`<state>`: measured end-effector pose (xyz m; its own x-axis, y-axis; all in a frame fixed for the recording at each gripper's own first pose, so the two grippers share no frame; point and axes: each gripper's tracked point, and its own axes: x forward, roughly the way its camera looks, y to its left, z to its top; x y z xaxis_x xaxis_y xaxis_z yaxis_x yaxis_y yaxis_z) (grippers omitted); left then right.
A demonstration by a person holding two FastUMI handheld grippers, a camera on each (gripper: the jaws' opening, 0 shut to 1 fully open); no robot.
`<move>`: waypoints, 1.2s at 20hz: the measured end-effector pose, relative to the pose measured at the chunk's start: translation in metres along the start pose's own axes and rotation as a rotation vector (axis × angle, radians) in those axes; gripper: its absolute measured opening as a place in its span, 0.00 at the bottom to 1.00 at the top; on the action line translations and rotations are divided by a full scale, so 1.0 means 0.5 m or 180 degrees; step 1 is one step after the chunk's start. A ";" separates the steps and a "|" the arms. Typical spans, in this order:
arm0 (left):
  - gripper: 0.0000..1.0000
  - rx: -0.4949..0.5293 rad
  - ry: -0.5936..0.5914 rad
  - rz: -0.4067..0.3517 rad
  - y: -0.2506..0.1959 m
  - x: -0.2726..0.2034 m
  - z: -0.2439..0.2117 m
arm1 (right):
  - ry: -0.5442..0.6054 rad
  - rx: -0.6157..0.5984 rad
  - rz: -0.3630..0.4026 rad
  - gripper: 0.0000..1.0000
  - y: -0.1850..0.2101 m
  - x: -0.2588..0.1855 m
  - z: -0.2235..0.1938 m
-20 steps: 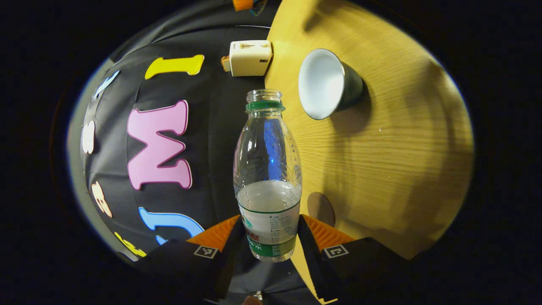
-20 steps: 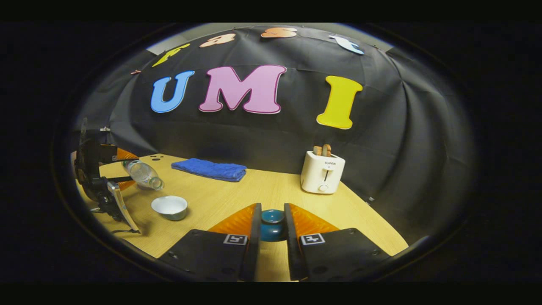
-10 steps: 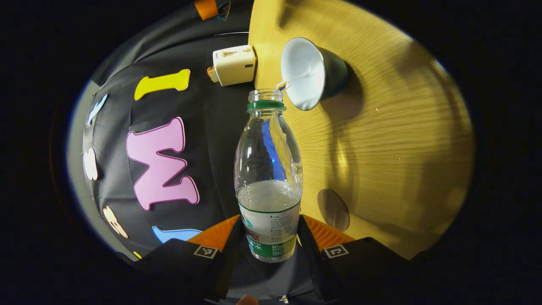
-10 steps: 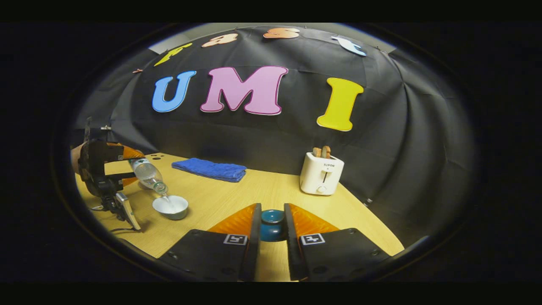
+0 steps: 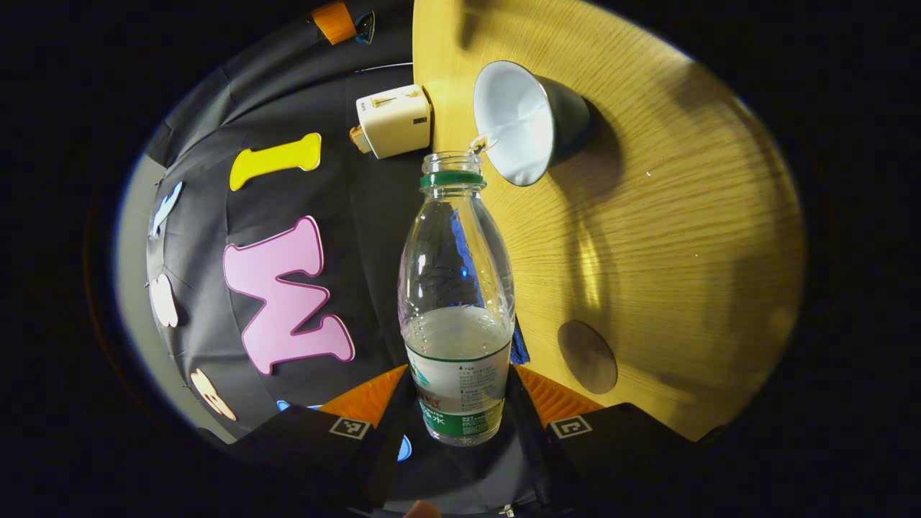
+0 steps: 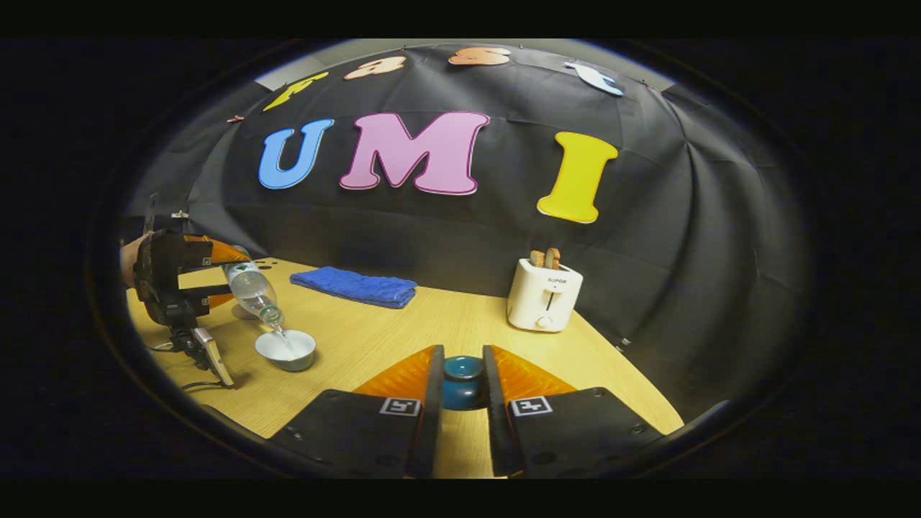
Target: Open the teacup lid with one hand, grasp the water bottle and pour water into the teacup with the other hand; after pouring, place the water bottle on the coaster and then close the teacup lid.
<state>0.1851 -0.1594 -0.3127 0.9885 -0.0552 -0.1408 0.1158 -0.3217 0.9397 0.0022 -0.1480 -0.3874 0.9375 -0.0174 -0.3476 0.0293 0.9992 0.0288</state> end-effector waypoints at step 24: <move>0.75 0.0822 -0.0542 0.0815 0.115 0.049 0.014 | -0.0075 -0.0008 -0.0048 0.36 -0.007 -0.004 0.017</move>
<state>0.2151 -0.1860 -0.2644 0.9495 -0.3134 0.0177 -0.1817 -0.5029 0.8450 0.0031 -0.1515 -0.3787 0.9449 -0.0332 -0.3257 0.0425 0.9989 0.0215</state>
